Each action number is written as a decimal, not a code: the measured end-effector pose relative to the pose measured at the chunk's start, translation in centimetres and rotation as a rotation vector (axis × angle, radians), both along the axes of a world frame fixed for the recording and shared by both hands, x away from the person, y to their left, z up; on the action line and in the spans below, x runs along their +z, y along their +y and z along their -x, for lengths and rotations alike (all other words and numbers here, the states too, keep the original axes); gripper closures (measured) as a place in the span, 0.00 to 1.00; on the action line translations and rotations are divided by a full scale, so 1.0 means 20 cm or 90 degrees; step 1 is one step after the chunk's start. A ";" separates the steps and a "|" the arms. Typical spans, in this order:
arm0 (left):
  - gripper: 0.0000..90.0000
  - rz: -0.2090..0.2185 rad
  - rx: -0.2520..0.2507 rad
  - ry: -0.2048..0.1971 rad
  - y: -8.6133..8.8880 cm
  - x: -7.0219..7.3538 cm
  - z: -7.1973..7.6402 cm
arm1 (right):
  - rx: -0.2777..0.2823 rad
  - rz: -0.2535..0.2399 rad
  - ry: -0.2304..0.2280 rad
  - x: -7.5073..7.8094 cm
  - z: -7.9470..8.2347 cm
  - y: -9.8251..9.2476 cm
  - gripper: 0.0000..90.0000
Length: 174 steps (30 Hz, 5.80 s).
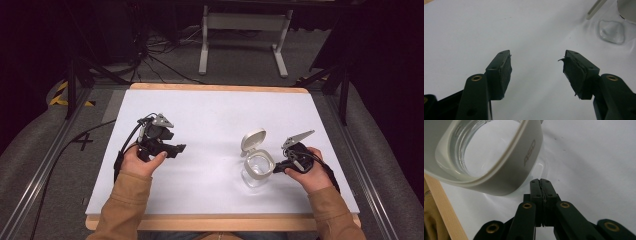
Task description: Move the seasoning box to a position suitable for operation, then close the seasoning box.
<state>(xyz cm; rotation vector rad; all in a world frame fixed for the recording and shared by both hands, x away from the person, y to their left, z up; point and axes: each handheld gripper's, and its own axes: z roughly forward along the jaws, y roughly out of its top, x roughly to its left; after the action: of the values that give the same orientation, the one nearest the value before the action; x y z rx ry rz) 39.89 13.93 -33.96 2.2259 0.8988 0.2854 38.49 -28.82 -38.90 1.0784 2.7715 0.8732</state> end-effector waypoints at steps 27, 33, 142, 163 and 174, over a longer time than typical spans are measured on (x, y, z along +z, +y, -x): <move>0.44 -0.001 -0.002 0.001 0.00 0.00 0.00 | 0.083 0.053 0.024 -0.01 0.04 0.09 1.00; 0.44 0.001 -0.005 0.003 -0.01 0.00 -0.01 | 0.088 0.057 0.026 -0.01 0.05 0.11 1.00; 0.44 -0.013 0.020 0.011 0.09 -0.02 0.08 | -0.018 -0.218 -0.206 0.29 0.02 -0.01 0.99; 0.44 0.001 -0.020 0.013 0.02 0.01 0.05 | 0.002 -0.228 -0.186 0.31 0.09 -0.03 0.82; 0.44 0.009 -0.022 0.008 0.01 0.02 0.04 | -0.060 -0.245 -0.209 0.36 0.12 -0.15 0.73</move>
<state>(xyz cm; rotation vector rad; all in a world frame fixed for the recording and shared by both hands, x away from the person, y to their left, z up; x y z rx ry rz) 39.06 14.03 -33.58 2.2298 0.8651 0.2477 36.06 -31.84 -31.77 0.9873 2.3231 1.4613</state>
